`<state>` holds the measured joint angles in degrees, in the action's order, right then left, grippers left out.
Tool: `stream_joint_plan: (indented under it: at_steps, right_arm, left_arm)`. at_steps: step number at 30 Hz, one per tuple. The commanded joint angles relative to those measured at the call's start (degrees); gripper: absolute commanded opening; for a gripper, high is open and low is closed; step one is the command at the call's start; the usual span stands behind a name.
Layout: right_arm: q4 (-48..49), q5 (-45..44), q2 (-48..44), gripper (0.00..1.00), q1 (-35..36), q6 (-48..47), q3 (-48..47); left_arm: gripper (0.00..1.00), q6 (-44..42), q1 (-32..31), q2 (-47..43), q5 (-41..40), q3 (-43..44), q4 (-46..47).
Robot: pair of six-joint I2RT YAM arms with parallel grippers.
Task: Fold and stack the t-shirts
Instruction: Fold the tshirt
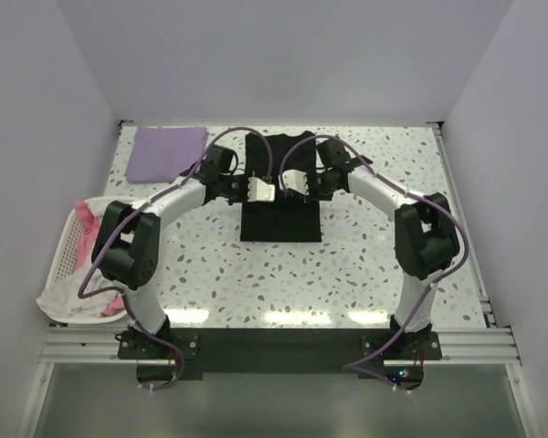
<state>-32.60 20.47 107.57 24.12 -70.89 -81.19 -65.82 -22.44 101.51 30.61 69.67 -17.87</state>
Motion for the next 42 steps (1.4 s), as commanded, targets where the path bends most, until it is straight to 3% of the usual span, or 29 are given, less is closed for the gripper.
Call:
stream_joint_plan:
  at_steps: [1,25,26,27,28,30,33,37,39,42]
  right_arm:
    - [0.96,2.47,2.99,0.00,-1.26,-2.76,-5.20]
    - [5.88,0.10,12.93,0.01,-3.03,-3.11,-10.83]
    - [6.40,-0.69,13.02,0.08,-3.11,-2.50,-10.92]
    - [6.67,-1.22,13.02,0.24,-3.03,-1.97,-10.92]
    - [7.02,-1.66,13.02,0.33,-3.11,-1.27,-11.10]
    - [9.04,-3.15,11.71,0.50,-3.03,2.05,-11.53]
    - [9.14,-3.85,9.86,0.57,-3.46,6.62,-13.98]
    - [4.57,-4.21,6.87,0.57,-3.64,13.84,-17.51]
    - [0.45,-2.38,2.23,0.55,-3.55,17.08,-15.86]
    - [-1.41,0.87,-2.26,0.51,-3.46,18.86,-9.03]
  left_arm:
    - [0.00,-1.94,1.08,3.41,1.39,4.33,3.36]
    - [0.00,-0.89,3.01,11.86,-0.46,6.44,12.77]
    - [0.02,-0.54,3.01,12.13,-0.46,6.44,13.73]
    - [0.06,0.07,3.10,12.22,-0.73,6.44,14.26]
    - [0.19,2.08,3.19,12.39,-1.34,6.44,14.96]
    - [0.31,4.38,3.80,12.04,-2.04,6.79,16.90]
    - [0.38,10.52,5.20,10.55,-3.01,7.15,20.32]
    - [0.48,24.56,8.19,6.17,-1.88,7.94,21.74]
    - [0.50,26.61,8.81,3.18,0.75,6.11,14.83]
    - [0.50,27.15,8.81,-3.83,5.14,0.05,13.74]
